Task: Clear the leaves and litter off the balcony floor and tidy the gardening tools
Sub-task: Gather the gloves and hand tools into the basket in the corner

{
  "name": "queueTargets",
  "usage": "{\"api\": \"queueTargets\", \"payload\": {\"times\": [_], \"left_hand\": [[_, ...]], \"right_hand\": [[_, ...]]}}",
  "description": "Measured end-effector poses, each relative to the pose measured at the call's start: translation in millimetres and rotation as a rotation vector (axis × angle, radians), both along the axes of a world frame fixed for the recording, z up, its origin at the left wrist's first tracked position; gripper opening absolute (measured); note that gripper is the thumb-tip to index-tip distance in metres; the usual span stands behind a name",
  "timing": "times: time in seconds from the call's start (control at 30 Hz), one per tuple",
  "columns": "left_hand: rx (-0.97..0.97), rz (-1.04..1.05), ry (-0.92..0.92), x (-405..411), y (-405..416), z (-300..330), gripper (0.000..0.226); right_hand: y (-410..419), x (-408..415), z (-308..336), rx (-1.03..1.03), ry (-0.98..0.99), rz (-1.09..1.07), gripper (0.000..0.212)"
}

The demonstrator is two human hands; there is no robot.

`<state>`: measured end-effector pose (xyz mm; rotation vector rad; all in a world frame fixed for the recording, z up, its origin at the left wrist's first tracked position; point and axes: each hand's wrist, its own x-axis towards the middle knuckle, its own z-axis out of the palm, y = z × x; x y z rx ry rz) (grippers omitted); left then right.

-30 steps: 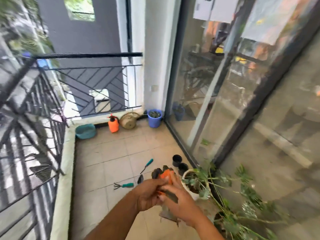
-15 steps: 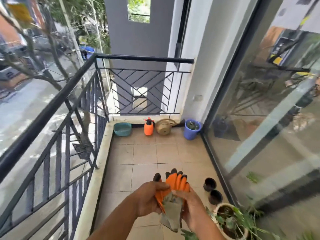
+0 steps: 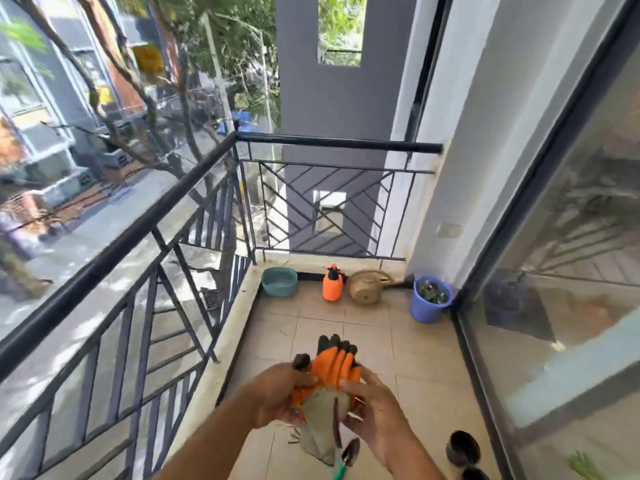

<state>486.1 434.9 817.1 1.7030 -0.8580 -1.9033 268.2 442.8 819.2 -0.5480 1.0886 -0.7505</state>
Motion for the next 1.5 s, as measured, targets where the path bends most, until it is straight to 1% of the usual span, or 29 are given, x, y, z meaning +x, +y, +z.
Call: {"api": "queueTargets", "payload": {"times": [0.07, 0.13, 0.27, 0.33, 0.37, 0.47, 0.53, 0.6, 0.7, 0.73, 0.77, 0.8, 0.83, 0.87, 0.9, 0.93, 0.97, 1.0, 1.03, 1.1, 1.13, 1.2, 1.3, 1.4, 1.5], "left_hand": [[0.008, 0.018, -0.016, 3.3, -16.4, 0.4, 0.045], [0.032, 0.030, -0.024, 6.1, -28.8, 3.6, 0.052], [0.100, 0.068, -0.020, 12.9, -49.8, -4.2, 0.049], [0.105, 0.113, -0.013, 21.6, -61.8, -8.1, 0.041], [0.108, 0.155, -0.003, 30.5, -71.0, -15.6, 0.040], [0.135, 0.263, 0.034, 58.7, -95.6, -30.6, 0.056], [0.107, 0.280, 0.092, 82.2, -117.5, -39.9, 0.068], [0.071, 0.276, 0.181, 105.4, -143.8, -49.2, 0.071], [-0.010, 0.217, 0.149, 143.4, -183.6, -61.9, 0.086], [-0.015, 0.156, 0.165, 150.1, -196.5, -55.2, 0.094], [-0.023, 0.071, 0.118, 157.8, -207.0, -28.7, 0.106], [-0.077, -0.023, 0.078, 157.8, -221.1, 13.4, 0.121], [-0.145, -0.049, 0.108, 154.5, -228.1, 66.4, 0.124], [-0.121, -0.082, 0.144, 161.4, -241.4, 103.0, 0.108], [-0.127, -0.121, 0.108, 173.4, -254.5, 103.8, 0.095], [-0.170, -0.110, 0.117, 188.7, -272.5, 80.2, 0.104], [-0.123, -0.135, 0.141, 206.8, -291.5, 31.1, 0.122], [-0.038, -0.098, 0.100, 225.6, -308.5, -15.2, 0.127], [-0.011, 0.021, 0.048, 244.5, -321.7, -55.1, 0.112], [0.007, 0.045, 0.052, 263.7, -349.0, -87.8, 0.080], [-0.010, 0.060, 0.083, 262.0, -362.1, -66.6, 0.071], [-0.054, 0.029, 0.100, 265.6, -388.2, -62.4, 0.063], [-0.023, 0.047, 0.089, 274.1, -428.4, -57.2, 0.055], [0.034, 0.048, 0.102, 284.9, -471.5, -66.2, 0.056], [0.069, 0.106, 0.087, 295.3, -520.7, -87.5, 0.047]], "right_hand": [[-24.0, -3.5, 4.4, -0.024, -0.049, 0.073, 0.050], [-49.4, 0.6, 6.8, -0.051, -0.028, 0.136, 0.050], [-96.0, 18.8, -4.5, -0.052, 0.058, 0.219, 0.069], [-117.0, 28.9, -12.5, -0.051, 0.083, 0.219, 0.071], [-130.6, 36.0, -16.5, -0.053, 0.085, 0.218, 0.071], [-167.8, 60.3, -27.2, -0.055, 0.101, 0.220, 0.068], [-196.2, 80.0, -31.9, -0.050, 0.110, 0.225, 0.061], [-227.3, 100.6, -34.0, -0.038, 0.124, 0.235, 0.056], [-274.4, 125.3, -33.0, -0.038, 0.140, 0.246, 0.063], [-288.6, 130.8, -31.8, -0.024, 0.148, 0.251, 0.062], [-307.4, 139.7, -31.1, -0.005, 0.149, 0.267, 0.059], [-323.1, 145.4, -29.1, 0.010, 0.150, 0.288, 0.056], [-337.4, 150.3, -26.2, 0.024, 0.154, 0.308, 0.055], [-355.3, 160.1, -24.2, 0.044, 0.149, 0.321, 0.057], [-368.9, 167.0, -21.5, 0.059, 0.145, 0.326, 0.059], [-383.7, 175.4, -22.0, 0.073, 0.143, 0.340, 0.061], [-394.1, 181.7, -18.8, 0.085, 0.145, 0.353, 0.060], [-403.3, 187.3, -17.1, 0.092, 0.153, 0.360, 0.057], [-414.5, 191.8, -18.0, 0.099, 0.162, 0.347, 0.054], [-433.7, 198.1, -16.8, 0.106, 0.203, 0.335, 0.053], [-443.0, 199.8, -16.6, 0.109, 0.217, 0.337, 0.057], [-465.9, 199.5, -18.6, 0.112, 0.242, 0.357, 0.065], [-504.2, 194.9, -25.3, 0.146, 0.237, 0.392, 0.069], [-546.5, 196.4, -35.9, 0.167, 0.216, 0.426, 0.064], [-596.9, 202.8, -60.2, 0.203, 0.215, 0.391, 0.057]]}}
